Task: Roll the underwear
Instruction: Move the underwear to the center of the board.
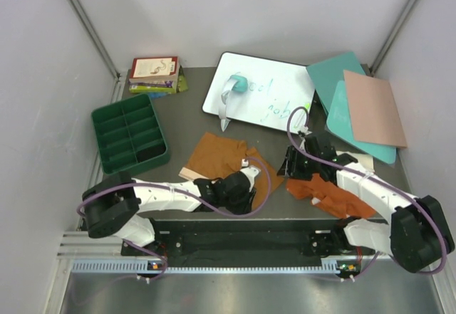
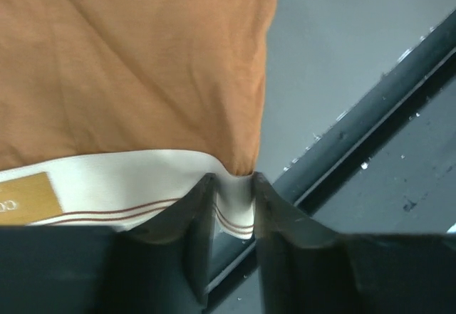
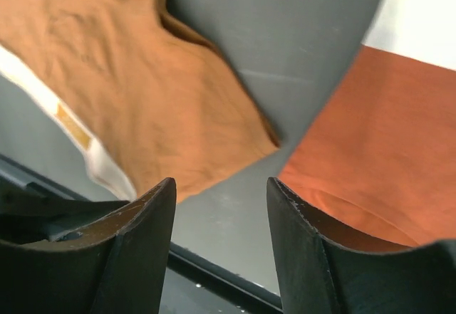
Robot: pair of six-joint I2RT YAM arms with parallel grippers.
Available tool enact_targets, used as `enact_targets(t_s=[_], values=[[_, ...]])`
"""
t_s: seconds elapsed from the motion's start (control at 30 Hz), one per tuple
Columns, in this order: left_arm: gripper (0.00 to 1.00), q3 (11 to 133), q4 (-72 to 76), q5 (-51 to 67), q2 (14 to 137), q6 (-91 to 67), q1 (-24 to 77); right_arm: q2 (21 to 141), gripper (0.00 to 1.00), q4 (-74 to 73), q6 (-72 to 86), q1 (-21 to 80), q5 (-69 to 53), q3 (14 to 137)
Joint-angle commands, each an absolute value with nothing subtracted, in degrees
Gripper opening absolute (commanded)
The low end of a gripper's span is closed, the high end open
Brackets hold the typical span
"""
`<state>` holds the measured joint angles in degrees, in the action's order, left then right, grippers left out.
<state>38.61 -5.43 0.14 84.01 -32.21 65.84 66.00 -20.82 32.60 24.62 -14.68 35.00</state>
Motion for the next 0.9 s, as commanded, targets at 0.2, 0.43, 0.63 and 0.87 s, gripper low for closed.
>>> enact_targets(t_s=[0.2,0.43,0.63,0.87], values=[[0.45,45.61,-9.31,-7.73,87.27,-33.14,71.8,70.13,0.52,-18.99,33.31,25.66,-12.39,34.28],[0.44,50.27,-15.29,-15.2,90.96,-33.66,75.93,71.36,0.52,-17.49,33.57,26.28,-12.57,33.22],[0.41,52.38,-18.72,-19.15,93.34,-34.8,77.87,74.17,0.49,-15.47,33.4,26.46,-12.39,34.01],[0.39,53.35,-21.8,-22.94,93.69,-36.21,79.37,78.3,0.45,-13.63,33.13,26.46,-12.48,35.68]])
